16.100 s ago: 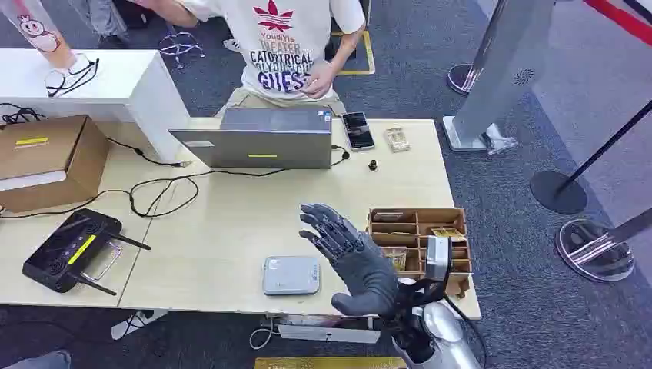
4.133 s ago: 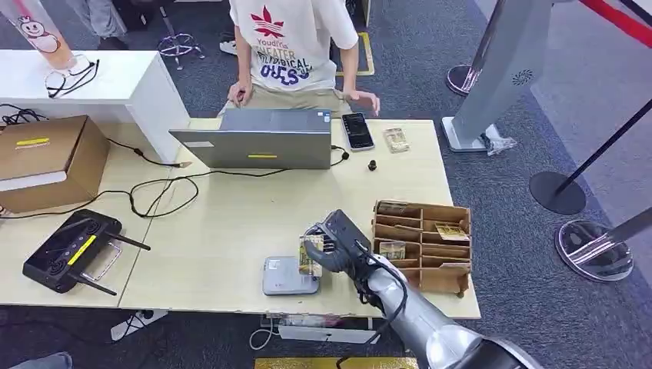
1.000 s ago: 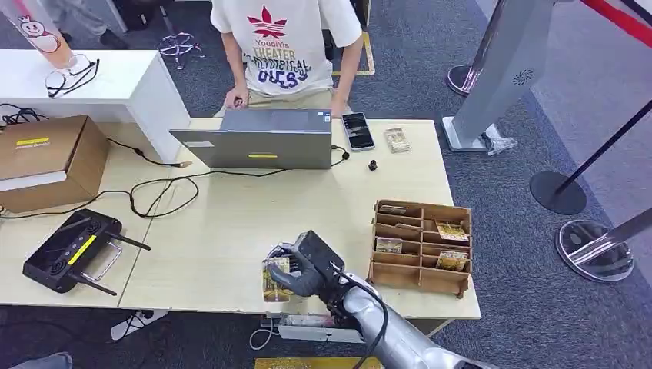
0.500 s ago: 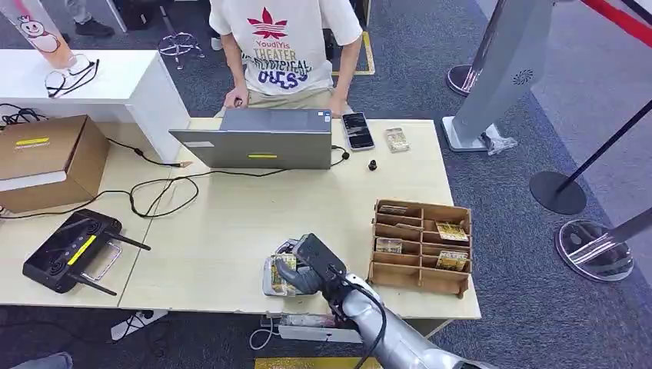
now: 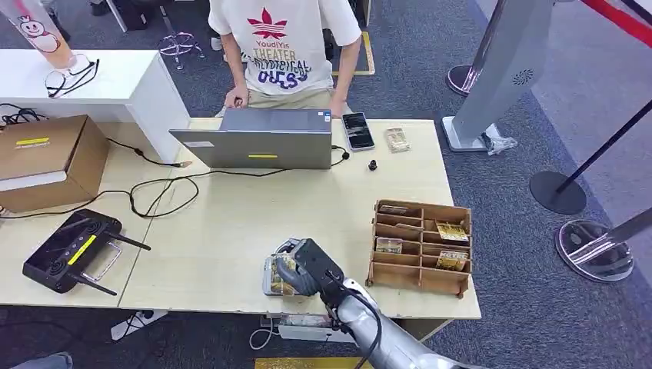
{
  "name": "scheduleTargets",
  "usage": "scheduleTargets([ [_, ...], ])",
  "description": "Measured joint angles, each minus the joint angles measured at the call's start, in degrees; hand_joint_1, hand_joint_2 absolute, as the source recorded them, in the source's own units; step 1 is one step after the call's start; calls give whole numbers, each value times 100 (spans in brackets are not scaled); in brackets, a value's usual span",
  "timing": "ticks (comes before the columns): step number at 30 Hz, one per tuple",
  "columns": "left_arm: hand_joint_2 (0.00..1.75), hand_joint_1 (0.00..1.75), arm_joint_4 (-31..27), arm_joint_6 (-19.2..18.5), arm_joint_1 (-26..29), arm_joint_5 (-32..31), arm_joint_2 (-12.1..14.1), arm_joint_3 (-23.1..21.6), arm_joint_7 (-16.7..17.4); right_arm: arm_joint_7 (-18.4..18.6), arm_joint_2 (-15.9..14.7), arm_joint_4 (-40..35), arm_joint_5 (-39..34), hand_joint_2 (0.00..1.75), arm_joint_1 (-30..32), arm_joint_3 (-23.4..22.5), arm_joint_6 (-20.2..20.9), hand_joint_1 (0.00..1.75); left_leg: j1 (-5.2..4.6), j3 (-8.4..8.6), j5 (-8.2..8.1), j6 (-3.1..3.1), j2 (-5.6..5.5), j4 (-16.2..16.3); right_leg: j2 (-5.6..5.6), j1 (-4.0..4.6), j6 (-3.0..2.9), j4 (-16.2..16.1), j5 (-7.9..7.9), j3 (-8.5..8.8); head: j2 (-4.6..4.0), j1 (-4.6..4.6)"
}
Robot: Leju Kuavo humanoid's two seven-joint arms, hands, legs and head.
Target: Pass the card to the sensor for recognition and then transmit it.
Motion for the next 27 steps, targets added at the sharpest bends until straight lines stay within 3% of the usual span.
scheduleTargets([
  [27, 0, 0, 0, 68, 7, 103, 2, 2, 2, -149, 79, 90, 300, 175, 69, 63, -776, 175, 0, -2, 0, 0, 0, 0, 0, 0, 0, 0, 0, -2, 0, 0],
])
